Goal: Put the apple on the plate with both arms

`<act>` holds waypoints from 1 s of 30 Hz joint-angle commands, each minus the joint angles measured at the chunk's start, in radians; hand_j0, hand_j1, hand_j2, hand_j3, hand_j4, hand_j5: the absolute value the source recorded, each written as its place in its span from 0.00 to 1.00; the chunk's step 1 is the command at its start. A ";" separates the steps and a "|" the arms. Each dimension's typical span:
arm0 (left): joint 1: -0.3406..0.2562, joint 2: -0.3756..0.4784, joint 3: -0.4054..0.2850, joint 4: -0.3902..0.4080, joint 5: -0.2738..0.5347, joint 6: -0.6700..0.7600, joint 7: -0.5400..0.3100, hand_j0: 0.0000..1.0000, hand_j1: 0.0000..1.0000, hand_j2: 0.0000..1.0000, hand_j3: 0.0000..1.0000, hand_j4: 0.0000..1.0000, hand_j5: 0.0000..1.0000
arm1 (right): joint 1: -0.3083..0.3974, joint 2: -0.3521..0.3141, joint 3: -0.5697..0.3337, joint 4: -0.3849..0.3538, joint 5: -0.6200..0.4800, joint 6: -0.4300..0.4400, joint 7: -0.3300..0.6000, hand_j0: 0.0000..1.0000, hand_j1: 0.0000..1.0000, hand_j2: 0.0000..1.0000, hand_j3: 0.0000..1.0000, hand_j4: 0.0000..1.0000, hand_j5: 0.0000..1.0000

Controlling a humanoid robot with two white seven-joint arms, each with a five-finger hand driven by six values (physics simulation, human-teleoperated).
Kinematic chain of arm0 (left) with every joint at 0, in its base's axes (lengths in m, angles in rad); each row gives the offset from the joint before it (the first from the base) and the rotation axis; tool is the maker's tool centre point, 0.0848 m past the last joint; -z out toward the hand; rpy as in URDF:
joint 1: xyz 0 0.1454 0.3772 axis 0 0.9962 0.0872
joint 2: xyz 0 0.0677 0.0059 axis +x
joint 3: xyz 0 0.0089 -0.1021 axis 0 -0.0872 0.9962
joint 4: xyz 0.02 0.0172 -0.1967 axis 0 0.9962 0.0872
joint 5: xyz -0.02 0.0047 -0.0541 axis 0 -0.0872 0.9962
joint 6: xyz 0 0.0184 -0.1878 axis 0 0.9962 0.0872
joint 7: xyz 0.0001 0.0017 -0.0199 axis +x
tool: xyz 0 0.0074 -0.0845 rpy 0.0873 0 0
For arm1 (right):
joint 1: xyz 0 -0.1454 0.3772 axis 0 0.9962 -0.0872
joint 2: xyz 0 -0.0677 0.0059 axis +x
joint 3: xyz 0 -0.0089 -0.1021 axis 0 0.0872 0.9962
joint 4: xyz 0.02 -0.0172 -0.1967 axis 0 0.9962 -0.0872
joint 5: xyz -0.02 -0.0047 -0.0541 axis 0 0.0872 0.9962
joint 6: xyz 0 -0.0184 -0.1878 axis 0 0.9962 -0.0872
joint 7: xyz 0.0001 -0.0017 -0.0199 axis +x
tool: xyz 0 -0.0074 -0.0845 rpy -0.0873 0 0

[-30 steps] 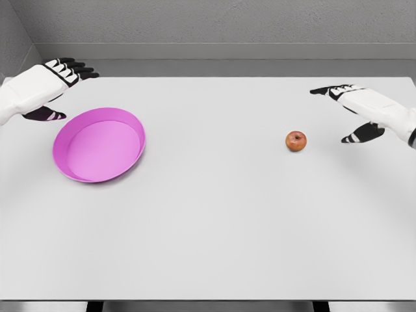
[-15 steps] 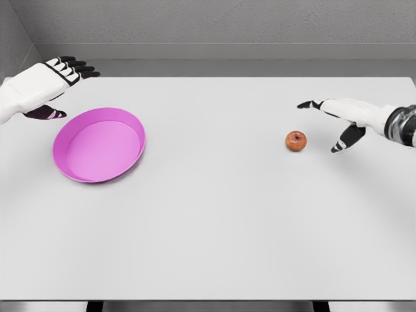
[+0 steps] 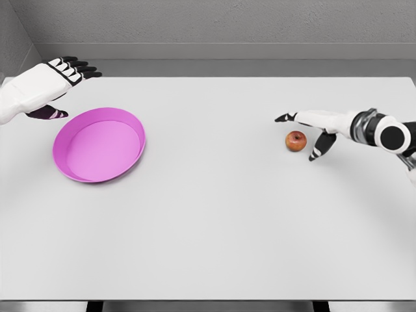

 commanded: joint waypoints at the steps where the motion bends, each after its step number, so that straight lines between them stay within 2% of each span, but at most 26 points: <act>1: 0.000 0.000 0.002 0.000 0.005 0.000 0.001 1.00 1.00 1.00 1.00 1.00 1.00 | 0.000 0.003 0.010 0.017 -0.001 0.000 -0.001 1.00 1.00 1.00 1.00 1.00 1.00; 7: -0.002 -0.008 0.002 0.002 0.004 0.000 0.001 1.00 1.00 1.00 1.00 1.00 1.00 | 0.000 0.005 0.026 0.038 -0.001 0.000 -0.003 0.99 0.99 0.99 0.99 0.99 0.99; 8: -0.002 -0.008 0.003 0.008 -0.001 0.000 0.001 1.00 1.00 1.00 1.00 1.00 1.00 | 0.000 0.005 0.026 0.040 -0.001 0.000 -0.003 0.95 0.95 0.95 0.95 0.95 0.95; 11: -0.003 -0.008 0.002 0.008 -0.001 0.000 0.001 1.00 1.00 1.00 1.00 1.00 1.00 | 0.000 0.003 0.026 0.037 0.002 -0.006 -0.001 0.59 0.59 0.59 0.59 0.59 0.59; 13: -0.003 -0.008 0.003 0.009 -0.001 0.000 0.001 1.00 1.00 1.00 1.00 1.00 1.00 | 0.000 0.003 0.023 0.034 0.004 -0.009 -0.001 0.48 0.48 0.48 0.48 0.48 0.48; 15: -0.005 -0.010 0.003 0.014 -0.001 0.000 0.001 1.00 1.00 1.00 1.00 1.00 1.00 | 0.000 0.003 0.026 0.032 0.014 -0.011 -0.001 0.42 0.42 0.42 0.42 0.42 0.42; 30: -0.005 -0.013 0.006 0.015 -0.001 0.000 0.001 1.00 1.00 1.00 1.00 1.00 1.00 | -0.025 -0.002 0.016 0.028 0.017 -0.011 -0.001 0.42 0.42 0.42 0.42 0.42 0.42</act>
